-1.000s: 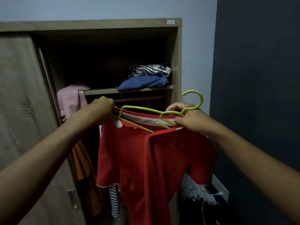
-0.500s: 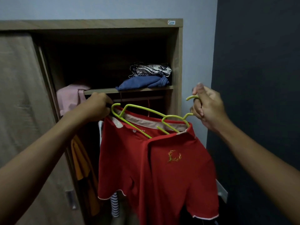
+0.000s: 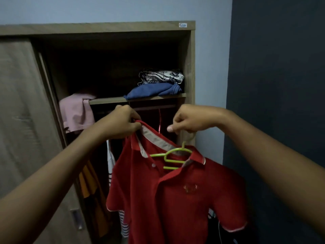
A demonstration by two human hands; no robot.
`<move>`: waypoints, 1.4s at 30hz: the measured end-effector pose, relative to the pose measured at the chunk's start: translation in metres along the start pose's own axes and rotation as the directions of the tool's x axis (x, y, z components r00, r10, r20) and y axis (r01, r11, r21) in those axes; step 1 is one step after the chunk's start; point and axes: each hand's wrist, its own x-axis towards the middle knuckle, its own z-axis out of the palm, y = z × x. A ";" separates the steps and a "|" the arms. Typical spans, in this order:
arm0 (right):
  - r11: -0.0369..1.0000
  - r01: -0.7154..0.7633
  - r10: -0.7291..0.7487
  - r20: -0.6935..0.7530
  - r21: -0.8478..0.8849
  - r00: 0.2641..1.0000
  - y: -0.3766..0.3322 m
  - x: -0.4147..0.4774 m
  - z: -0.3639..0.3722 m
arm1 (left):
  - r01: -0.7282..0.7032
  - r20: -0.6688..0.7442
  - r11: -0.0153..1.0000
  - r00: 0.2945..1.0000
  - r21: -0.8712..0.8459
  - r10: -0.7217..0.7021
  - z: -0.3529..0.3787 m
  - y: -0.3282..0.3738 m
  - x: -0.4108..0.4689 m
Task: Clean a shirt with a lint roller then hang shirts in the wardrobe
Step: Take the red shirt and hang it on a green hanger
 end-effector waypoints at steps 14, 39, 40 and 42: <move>0.999 -0.003 0.010 -0.199 0.035 0.980 -0.011 0.032 -0.006 | -0.126 0.134 0.990 0.984 0.062 0.117 0.004 0.021 -0.032; 0.980 -0.070 0.066 0.023 0.187 0.998 0.054 -0.015 0.015 | -0.022 -0.049 0.941 0.999 -0.339 0.006 0.074 -0.043 -0.017; 0.967 -0.085 0.069 0.076 0.239 0.995 0.059 -0.021 0.019 | -0.014 -0.046 0.930 0.999 -0.368 -0.003 0.077 -0.048 -0.016; 0.932 -0.093 0.048 0.136 0.351 0.990 0.062 -0.029 0.021 | -0.004 -0.019 0.913 1.000 -0.408 -0.005 0.086 -0.052 -0.013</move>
